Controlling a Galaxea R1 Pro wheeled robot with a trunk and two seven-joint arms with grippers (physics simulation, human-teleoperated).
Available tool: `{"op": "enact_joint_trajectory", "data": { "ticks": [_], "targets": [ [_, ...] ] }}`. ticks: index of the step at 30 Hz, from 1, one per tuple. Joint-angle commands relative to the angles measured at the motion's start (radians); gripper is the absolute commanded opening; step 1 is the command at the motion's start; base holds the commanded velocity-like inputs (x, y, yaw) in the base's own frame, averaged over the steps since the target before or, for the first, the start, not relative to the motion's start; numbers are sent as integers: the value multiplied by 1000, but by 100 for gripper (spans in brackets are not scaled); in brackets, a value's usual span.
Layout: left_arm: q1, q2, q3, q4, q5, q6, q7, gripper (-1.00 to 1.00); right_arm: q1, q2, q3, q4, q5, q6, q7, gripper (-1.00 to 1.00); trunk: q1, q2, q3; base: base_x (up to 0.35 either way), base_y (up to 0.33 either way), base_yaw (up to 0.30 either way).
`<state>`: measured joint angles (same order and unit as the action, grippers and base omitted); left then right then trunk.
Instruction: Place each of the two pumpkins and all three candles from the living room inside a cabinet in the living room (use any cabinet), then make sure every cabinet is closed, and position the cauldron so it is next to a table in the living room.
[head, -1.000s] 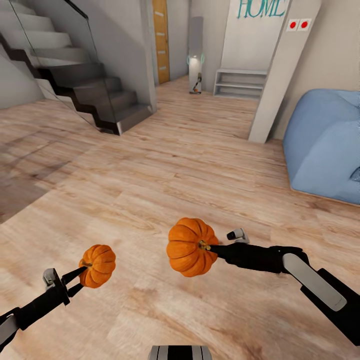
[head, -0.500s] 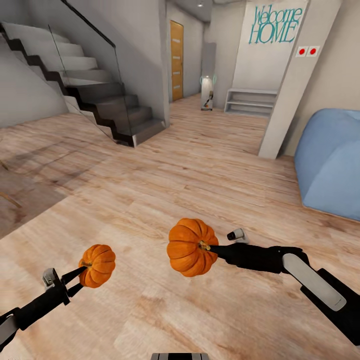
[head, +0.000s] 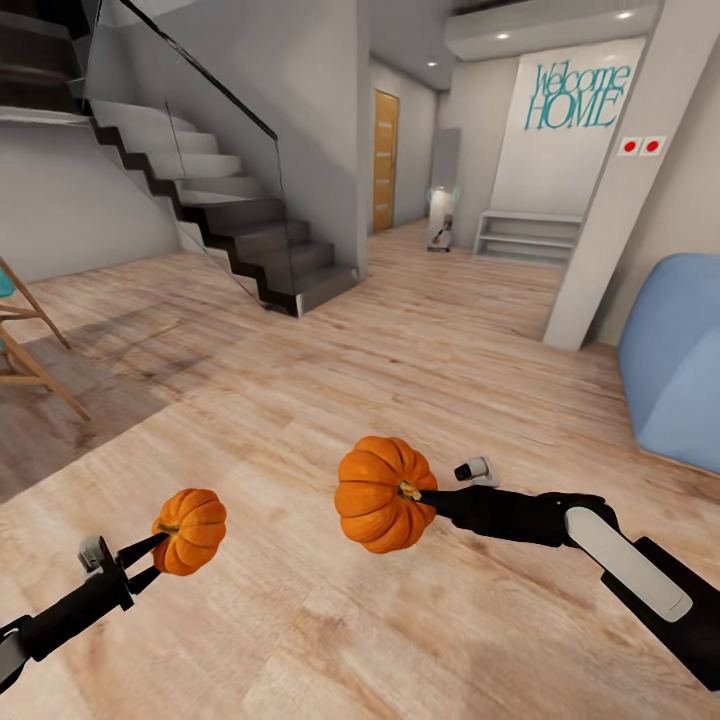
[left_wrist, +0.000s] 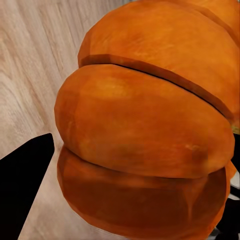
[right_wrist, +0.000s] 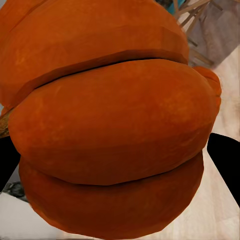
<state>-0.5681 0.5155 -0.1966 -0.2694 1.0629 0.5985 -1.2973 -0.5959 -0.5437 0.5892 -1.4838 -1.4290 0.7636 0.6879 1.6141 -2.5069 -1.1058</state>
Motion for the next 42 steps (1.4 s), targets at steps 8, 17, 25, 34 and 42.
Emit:
{"op": "enact_joint_trajectory", "data": {
  "ticks": [8,17,25,34,42],
  "targets": [
    [-1,1,-8,1,8,7,0,-100,-1,-2,1,0,-6,3,-3,-100,-4,2,32,0,0,44],
    [-2,2,-7,1,11,7,0,-100,-1,-1,1,0,-7,3,-4,-100,-5,2,40,0,0,199],
    [-3,3,-6,1,14,7,0,-100,-1,-1,1,-1,-5,5,-4,-100,-5,2,40,136,0,275],
    [-2,4,-5,1,32,8,-2,-100,-1,-1,1,-1,-3,5,-5,-100,-5,2,40,101,0,276],
    [-2,28,-8,-8,43,110,-121,-100,-1,-1,1,-1,-4,5,-5,-100,-6,2,47,1,0,276]
  ]
}}
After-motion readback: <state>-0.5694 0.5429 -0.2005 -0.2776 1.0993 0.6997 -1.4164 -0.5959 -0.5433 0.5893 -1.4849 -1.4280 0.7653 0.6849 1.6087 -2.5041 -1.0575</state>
